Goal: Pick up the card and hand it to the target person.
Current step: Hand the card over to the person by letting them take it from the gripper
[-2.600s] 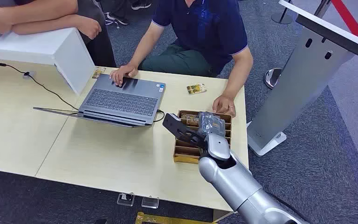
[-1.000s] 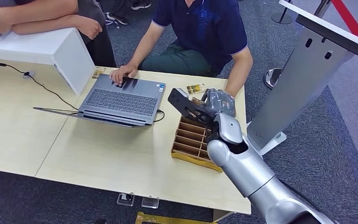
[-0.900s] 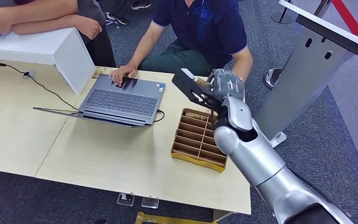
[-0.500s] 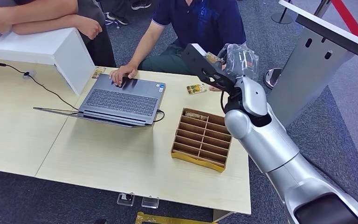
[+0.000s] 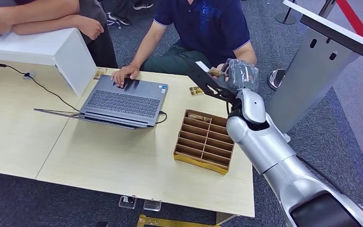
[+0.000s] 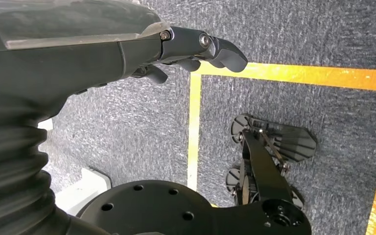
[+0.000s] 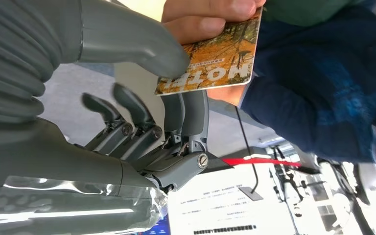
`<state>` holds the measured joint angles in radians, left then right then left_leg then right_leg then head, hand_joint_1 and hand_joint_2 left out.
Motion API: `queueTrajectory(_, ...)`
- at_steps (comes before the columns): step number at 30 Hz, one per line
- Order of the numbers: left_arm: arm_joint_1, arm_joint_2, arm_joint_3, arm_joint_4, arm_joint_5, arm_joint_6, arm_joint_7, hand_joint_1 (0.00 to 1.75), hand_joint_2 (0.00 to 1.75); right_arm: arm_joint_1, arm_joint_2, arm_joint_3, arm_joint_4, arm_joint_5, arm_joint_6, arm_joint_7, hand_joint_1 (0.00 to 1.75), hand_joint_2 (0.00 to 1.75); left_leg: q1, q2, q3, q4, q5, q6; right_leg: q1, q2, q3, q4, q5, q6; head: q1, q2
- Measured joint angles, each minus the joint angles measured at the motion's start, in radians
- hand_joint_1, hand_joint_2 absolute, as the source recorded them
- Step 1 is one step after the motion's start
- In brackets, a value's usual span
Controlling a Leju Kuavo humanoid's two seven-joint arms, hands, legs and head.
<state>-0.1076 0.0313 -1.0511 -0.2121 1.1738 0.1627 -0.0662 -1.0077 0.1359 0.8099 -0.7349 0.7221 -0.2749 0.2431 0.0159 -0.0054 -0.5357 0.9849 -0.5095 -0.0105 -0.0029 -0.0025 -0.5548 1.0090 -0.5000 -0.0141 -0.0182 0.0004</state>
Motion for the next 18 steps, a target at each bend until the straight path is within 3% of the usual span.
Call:
queueTrajectory(10, 0.000, 0.000, 0.000, 0.000, 0.011, 0.000, -0.004, 0.00, 1.75, 0.008, 0.000, -0.016, 0.042, -0.072, -0.031, -0.063, 0.00, 1.75, 0.000, 0.000, 0.000, 0.000, 0.000, 0.000, 0.000, 0.000, -0.001, 0.000, 0.000, 0.000, 0.000, 0.000)
queueTrajectory(18, 0.004, 0.001, 0.001, 0.000, 0.042, 0.018, -0.003, 0.00, 1.75, 0.101, -0.079, -0.106, -0.222, -0.260, -0.049, -0.103, 0.00, 1.75, 0.000, 0.000, 0.001, 0.000, 0.000, 0.000, 0.000, 0.000, 0.000, 0.000, 0.000, 0.000, 0.000, 0.000)
